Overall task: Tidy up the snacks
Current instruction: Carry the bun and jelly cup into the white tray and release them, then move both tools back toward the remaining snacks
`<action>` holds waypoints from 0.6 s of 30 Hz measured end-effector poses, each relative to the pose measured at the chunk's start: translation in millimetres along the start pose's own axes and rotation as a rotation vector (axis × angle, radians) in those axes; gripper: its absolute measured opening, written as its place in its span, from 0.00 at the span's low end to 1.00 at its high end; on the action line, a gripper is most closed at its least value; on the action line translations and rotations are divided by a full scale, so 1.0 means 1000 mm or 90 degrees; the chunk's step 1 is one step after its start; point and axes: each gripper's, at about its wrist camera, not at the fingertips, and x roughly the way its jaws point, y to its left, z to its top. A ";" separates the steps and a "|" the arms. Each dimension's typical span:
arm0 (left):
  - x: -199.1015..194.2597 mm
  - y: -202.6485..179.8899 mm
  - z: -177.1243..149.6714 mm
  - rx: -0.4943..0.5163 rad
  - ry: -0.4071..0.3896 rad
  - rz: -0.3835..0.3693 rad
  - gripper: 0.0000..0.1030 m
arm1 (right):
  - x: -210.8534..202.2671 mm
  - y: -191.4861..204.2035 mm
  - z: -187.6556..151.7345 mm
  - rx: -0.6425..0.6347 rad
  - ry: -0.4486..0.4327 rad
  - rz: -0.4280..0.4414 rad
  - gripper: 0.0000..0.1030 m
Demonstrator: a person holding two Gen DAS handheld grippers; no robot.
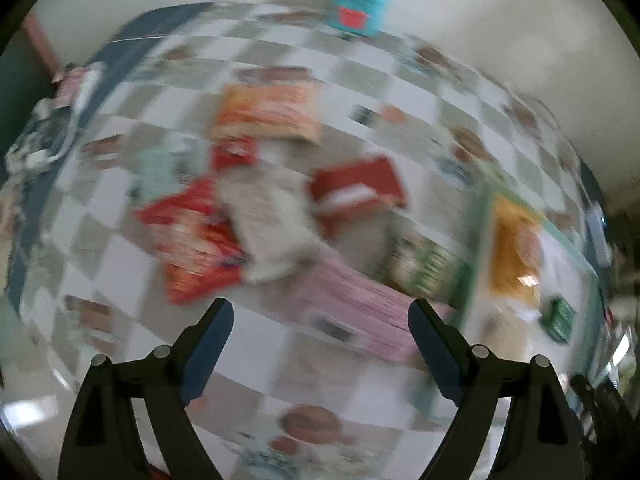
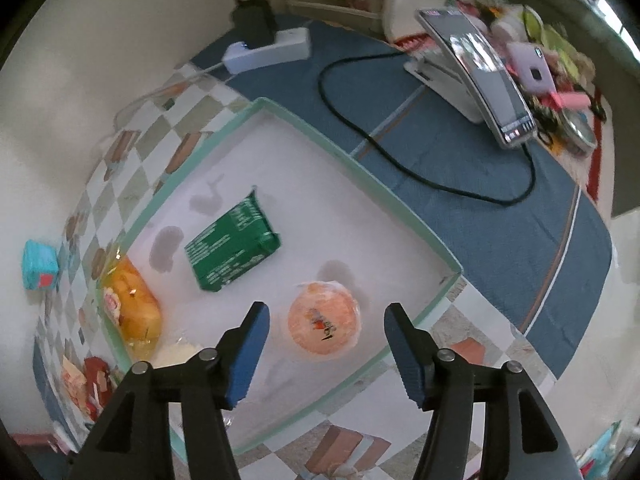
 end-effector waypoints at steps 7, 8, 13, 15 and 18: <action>-0.005 0.054 0.012 -0.040 -0.031 0.096 0.96 | -0.006 0.055 -0.027 -0.132 -0.023 0.031 0.85; -0.005 0.058 0.013 -0.042 -0.035 0.106 0.96 | -0.006 0.062 -0.034 -0.151 -0.024 0.035 0.86; -0.011 0.089 0.017 -0.075 -0.047 0.119 0.96 | -0.006 0.106 -0.065 -0.263 -0.016 0.073 0.93; -0.013 0.098 0.016 -0.091 -0.047 0.116 0.96 | -0.007 0.119 -0.076 -0.298 -0.016 0.083 0.95; -0.014 0.113 0.016 -0.114 -0.047 0.118 0.96 | -0.010 0.135 -0.094 -0.343 -0.018 0.099 0.97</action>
